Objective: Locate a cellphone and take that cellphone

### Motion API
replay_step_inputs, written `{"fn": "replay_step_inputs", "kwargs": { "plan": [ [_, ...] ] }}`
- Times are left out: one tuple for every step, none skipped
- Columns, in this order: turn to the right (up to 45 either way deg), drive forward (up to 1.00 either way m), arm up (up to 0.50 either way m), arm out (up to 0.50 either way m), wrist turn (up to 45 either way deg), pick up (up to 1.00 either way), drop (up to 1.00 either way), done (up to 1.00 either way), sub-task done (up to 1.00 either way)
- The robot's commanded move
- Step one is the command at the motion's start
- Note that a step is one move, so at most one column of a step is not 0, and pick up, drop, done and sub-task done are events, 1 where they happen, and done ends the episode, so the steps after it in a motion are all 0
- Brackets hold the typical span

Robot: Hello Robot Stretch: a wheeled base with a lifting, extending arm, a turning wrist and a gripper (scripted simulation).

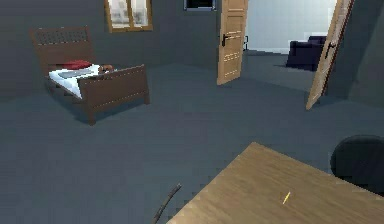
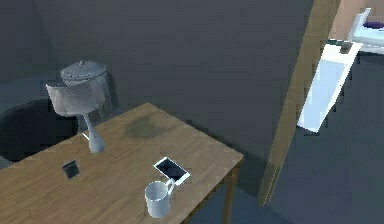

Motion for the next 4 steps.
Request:
{"fn": "replay_step_inputs", "kwargs": {
  "plan": [
    [0.0,0.0,0.32,0.0,0.0,0.0,0.0,0.0,0.0],
    [0.0,0.0,0.0,0.24,0.0,0.0,0.0,0.0,0.0],
    [0.0,0.0,0.0,0.0,45.0,0.0,0.0,0.0,0.0],
    [0.0,0.0,0.0,0.0,45.0,0.0,0.0,0.0,0.0]
  ]
}}
